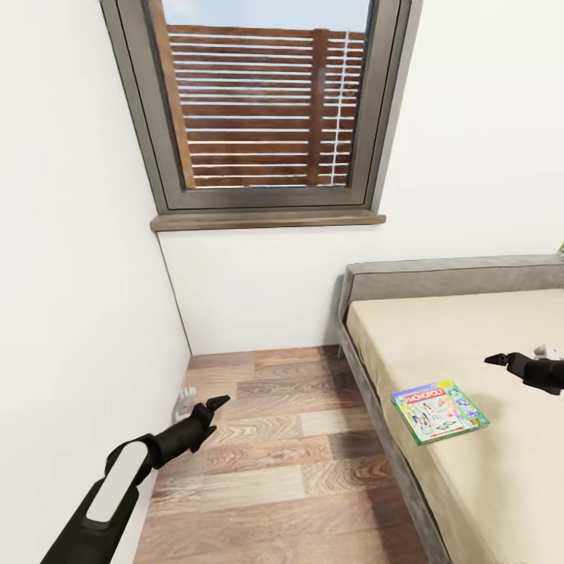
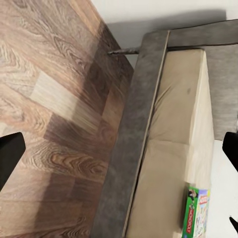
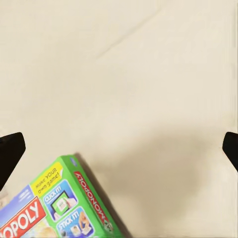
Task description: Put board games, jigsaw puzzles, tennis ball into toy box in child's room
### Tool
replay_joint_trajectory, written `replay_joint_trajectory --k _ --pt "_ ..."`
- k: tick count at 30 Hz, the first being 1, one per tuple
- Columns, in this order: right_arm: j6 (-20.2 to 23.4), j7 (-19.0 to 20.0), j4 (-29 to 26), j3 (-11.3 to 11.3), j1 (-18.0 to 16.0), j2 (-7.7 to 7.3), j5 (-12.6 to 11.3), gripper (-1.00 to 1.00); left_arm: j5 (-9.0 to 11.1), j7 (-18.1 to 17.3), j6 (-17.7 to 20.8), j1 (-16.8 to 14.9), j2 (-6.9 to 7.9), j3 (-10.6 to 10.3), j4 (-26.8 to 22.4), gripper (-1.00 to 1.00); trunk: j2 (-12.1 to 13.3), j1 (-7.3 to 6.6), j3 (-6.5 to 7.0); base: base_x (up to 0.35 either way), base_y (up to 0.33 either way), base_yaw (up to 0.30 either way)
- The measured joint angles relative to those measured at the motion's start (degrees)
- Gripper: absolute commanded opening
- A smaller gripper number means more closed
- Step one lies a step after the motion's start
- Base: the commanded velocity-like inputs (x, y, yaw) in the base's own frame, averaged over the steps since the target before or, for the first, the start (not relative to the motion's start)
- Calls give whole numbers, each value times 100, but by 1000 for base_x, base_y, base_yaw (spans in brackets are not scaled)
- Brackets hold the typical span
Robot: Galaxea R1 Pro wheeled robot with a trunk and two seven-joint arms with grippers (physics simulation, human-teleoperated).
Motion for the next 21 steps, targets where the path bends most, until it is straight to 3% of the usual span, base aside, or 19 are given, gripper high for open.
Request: replay_joint_trajectory --k 4,7,10,21 --pt "83 -2 -95 1 8 -20 2 100 -49 -3 0 -329 2 -12 520 100 0 0 6 0 0 -174" --pt "153 -3 -175 1 15 -39 1 100 -236 -19 -1 -721 -25 -26 1206 100 0 0 11 0 0 -221" --pt "180 -4 -209 1 17 -58 -1 100 -411 -51 -9 -889 -51 -30 1498 100 0 0 16 0 0 -242" --pt "223 24 -273 3 21 -148 -21 100 -937 -164 -132 -1128 -114 -38 1910 100 0 0 25 0 0 -266"
